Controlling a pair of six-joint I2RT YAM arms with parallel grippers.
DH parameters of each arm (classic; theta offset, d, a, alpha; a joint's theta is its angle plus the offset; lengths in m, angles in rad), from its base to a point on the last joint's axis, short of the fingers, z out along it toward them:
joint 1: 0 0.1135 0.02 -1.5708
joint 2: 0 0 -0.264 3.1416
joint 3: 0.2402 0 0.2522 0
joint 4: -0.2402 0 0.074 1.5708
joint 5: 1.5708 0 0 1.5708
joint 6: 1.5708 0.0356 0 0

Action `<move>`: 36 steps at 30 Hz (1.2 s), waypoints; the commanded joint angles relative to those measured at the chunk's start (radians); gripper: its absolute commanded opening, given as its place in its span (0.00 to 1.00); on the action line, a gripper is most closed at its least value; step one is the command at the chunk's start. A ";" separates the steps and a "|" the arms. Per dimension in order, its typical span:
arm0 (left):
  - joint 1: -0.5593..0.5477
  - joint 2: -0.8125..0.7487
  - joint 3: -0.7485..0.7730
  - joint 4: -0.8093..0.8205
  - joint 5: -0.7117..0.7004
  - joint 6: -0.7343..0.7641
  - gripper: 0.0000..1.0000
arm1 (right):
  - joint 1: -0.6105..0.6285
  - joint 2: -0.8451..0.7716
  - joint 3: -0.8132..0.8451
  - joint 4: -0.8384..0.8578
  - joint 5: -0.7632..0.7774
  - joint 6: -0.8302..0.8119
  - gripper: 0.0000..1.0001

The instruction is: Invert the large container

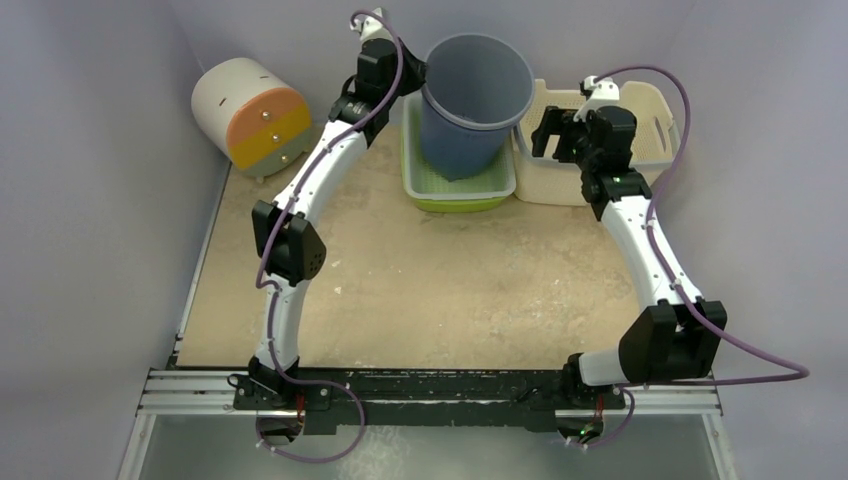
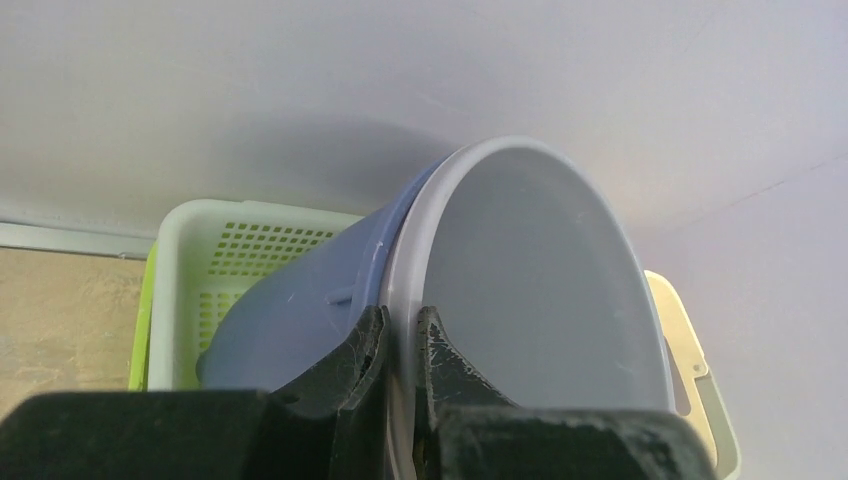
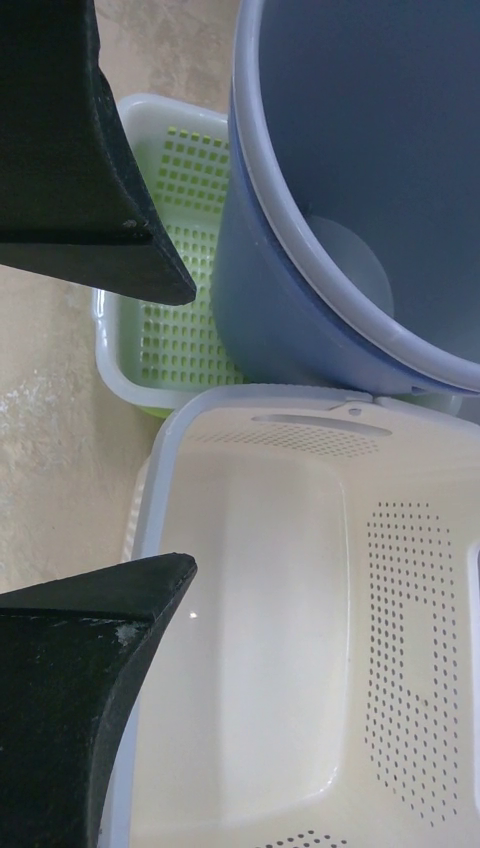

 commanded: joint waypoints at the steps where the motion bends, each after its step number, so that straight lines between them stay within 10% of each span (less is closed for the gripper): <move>1: -0.003 -0.029 0.024 0.125 0.030 0.033 0.00 | 0.001 -0.020 -0.013 0.041 0.018 -0.017 0.97; 36: 0.247 -0.258 0.077 0.609 0.169 -0.474 0.00 | 0.001 0.045 0.000 0.062 0.061 0.032 0.97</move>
